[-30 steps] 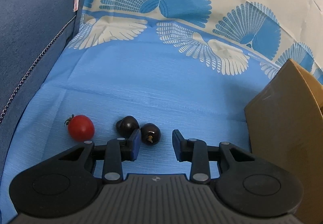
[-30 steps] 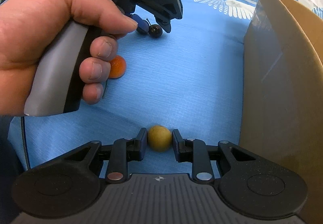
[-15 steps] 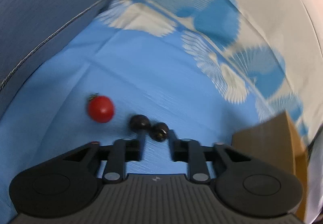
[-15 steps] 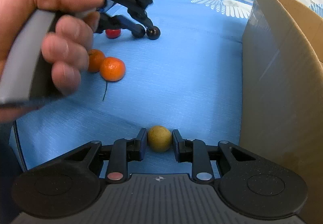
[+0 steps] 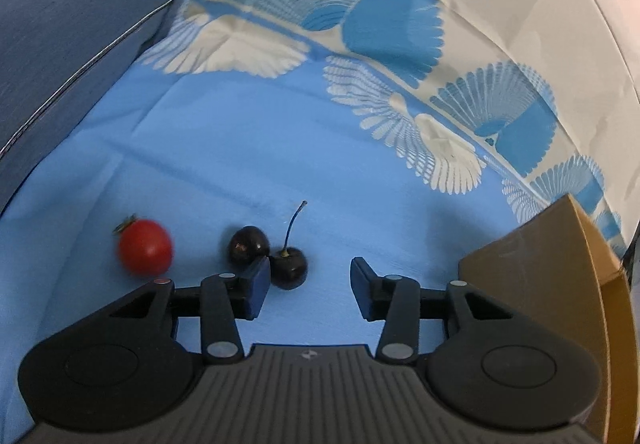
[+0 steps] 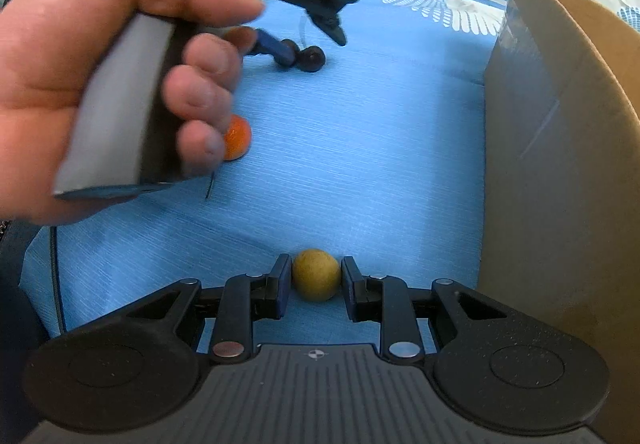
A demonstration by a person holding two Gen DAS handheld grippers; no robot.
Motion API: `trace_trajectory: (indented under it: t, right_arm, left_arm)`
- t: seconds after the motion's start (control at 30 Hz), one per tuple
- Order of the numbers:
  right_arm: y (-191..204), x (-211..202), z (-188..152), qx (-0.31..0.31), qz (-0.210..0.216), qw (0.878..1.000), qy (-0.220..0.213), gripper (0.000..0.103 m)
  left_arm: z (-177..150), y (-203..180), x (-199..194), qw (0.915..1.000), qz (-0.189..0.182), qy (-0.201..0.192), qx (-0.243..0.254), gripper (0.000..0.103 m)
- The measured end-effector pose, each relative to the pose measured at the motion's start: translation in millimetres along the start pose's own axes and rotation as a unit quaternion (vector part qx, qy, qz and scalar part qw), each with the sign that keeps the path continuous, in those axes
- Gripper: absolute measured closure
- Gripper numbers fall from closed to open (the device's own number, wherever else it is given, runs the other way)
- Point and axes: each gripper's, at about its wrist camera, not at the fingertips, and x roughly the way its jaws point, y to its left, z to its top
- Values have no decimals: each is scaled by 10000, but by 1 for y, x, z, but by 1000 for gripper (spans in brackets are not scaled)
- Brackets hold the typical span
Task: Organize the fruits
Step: 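Grasp a dark cherry with the left tool while the right tool holds the yellow-green fruit, then carry the dark cherry in the left tool and yellow-green fruit in the right tool over the box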
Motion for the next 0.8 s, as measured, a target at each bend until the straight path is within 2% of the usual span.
trace_trajectory:
  t: [0.13, 0.2, 0.27, 0.33, 0.37, 0.43, 0.53, 0.67, 0.8]
  right_arm:
    - [-1, 0, -1, -10, 3, 10000, -5, 75]
    - [0, 1, -1, -31, -3, 10000, -16, 75]
    - [1, 1, -2, -68, -22, 10000, -25, 75]
    - [3, 1, -3, -94, -42, 9999, -36, 75]
    - [4, 1, -3, -103, -50, 9999, -41, 75]
    - [5, 0, -3, -114, -59, 9999, -48, 75]
    - [6, -1, -4, -128, -63, 9999, -60, 75]
    - [6, -1, -4, -112, -66, 9999, -61, 75]
    - [5, -1, -3, -74, -67, 9999, -52, 75]
  left_arm:
    - [-3, -16, 4, 9985, 302, -146, 437, 54]
    - [-6, -24, 5, 9950, 561, -222, 793, 61]
    - [-11, -34, 8, 9877, 868, -272, 1271, 72]
    - [-17, -42, 10, 9783, 1133, -298, 1709, 75]
    - [-20, -47, 11, 9725, 1259, -315, 1933, 82]
    - [-27, -52, 12, 9621, 1433, -371, 2291, 83]
    - [-32, -59, 8, 9549, 1452, -493, 2542, 84]
    - [-33, -63, -5, 9579, 1285, -582, 2500, 84]
    - [-30, -59, -31, 9718, 950, -496, 2100, 84]
